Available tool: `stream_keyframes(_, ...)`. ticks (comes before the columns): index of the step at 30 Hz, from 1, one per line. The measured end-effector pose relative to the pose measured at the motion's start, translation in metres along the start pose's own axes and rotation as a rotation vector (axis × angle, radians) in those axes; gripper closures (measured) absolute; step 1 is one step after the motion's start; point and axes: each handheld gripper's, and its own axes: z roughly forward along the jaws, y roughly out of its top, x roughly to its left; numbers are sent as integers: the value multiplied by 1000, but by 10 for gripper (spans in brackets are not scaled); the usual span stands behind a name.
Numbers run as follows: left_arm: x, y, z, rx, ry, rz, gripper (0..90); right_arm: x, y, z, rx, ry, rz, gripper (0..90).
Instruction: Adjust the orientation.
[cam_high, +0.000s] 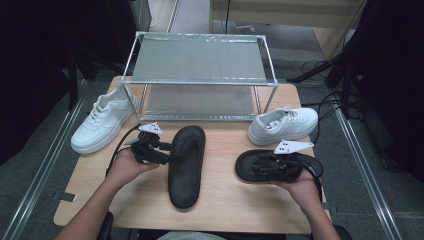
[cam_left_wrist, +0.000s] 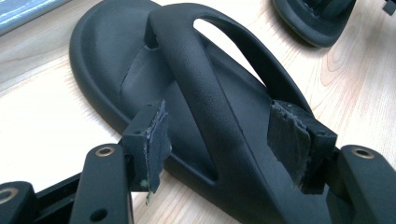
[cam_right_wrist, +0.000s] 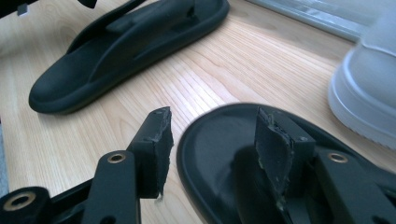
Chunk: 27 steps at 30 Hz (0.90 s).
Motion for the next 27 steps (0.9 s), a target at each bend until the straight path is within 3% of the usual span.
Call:
stream_keyframes(14, 3, 10, 10, 13, -18, 17, 390, -14, -24, -24, 21, -48, 39, 511)
stream_keyframes(19, 3, 10, 10, 10, -17, 24, 391, -20, -29, -17, 30, -14, 66, 526)
stream_keyframes(22, 3, 10, 9, 10, -16, 21, 390, -22, -30, -9, 45, -9, 40, 536)
stream_keyframes(27, 4, 9, 10, 14, -16, 23, 389, -26, -30, -3, 64, -3, 40, 576)
